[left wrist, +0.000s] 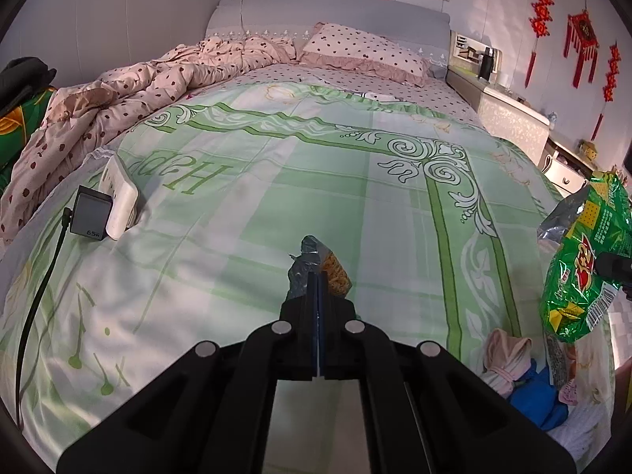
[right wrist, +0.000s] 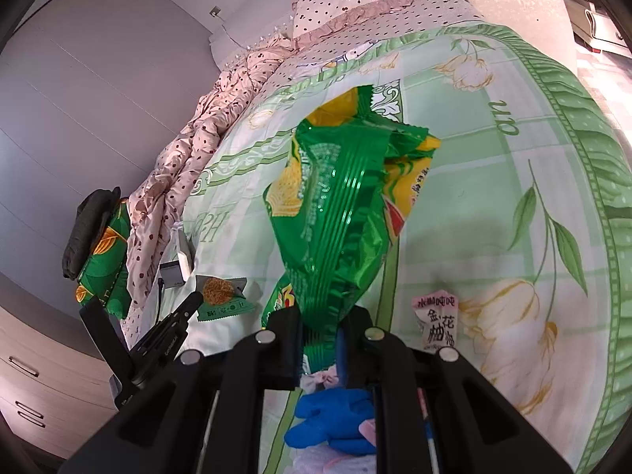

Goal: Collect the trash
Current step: 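Carry the snack packet and chip bag to the yellow bin and release both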

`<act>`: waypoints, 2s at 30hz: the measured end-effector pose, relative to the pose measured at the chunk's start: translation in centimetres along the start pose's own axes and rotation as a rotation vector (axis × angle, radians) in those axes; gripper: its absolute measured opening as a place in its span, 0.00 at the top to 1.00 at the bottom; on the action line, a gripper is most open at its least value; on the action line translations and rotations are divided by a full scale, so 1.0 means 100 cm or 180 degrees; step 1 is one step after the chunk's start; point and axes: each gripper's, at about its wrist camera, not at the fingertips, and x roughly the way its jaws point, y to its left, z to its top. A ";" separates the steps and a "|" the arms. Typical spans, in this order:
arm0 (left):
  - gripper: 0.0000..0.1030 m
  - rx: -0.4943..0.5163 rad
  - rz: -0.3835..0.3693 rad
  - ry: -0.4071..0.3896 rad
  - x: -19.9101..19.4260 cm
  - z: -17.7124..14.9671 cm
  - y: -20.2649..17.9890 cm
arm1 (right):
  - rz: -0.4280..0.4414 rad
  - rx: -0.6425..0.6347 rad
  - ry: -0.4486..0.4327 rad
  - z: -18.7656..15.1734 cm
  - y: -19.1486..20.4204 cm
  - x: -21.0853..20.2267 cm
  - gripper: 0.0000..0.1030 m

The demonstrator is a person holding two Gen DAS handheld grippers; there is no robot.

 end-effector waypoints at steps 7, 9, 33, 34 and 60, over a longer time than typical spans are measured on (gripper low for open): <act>1.00 0.0023 -0.0160 -0.0157 -0.056 -0.003 -0.009 | 0.0004 -0.0030 -0.0168 -0.021 -0.003 -0.057 0.89; 1.00 0.0049 -0.0203 -0.0218 -0.074 -0.005 -0.015 | 0.0004 -0.0037 -0.0221 -0.027 -0.004 -0.074 0.89; 1.00 0.0572 -0.1044 -0.0754 -0.255 -0.013 -0.178 | -0.0191 -0.0082 -0.1095 -0.078 -0.033 -0.290 0.89; 1.00 0.0605 -0.1076 -0.0768 -0.261 -0.014 -0.186 | -0.0210 -0.0076 -0.1127 -0.080 -0.036 -0.298 0.89; 1.00 0.1293 -0.2039 -0.0437 -0.280 -0.086 -0.416 | -0.1086 0.0344 -0.1581 -0.137 -0.164 -0.432 0.89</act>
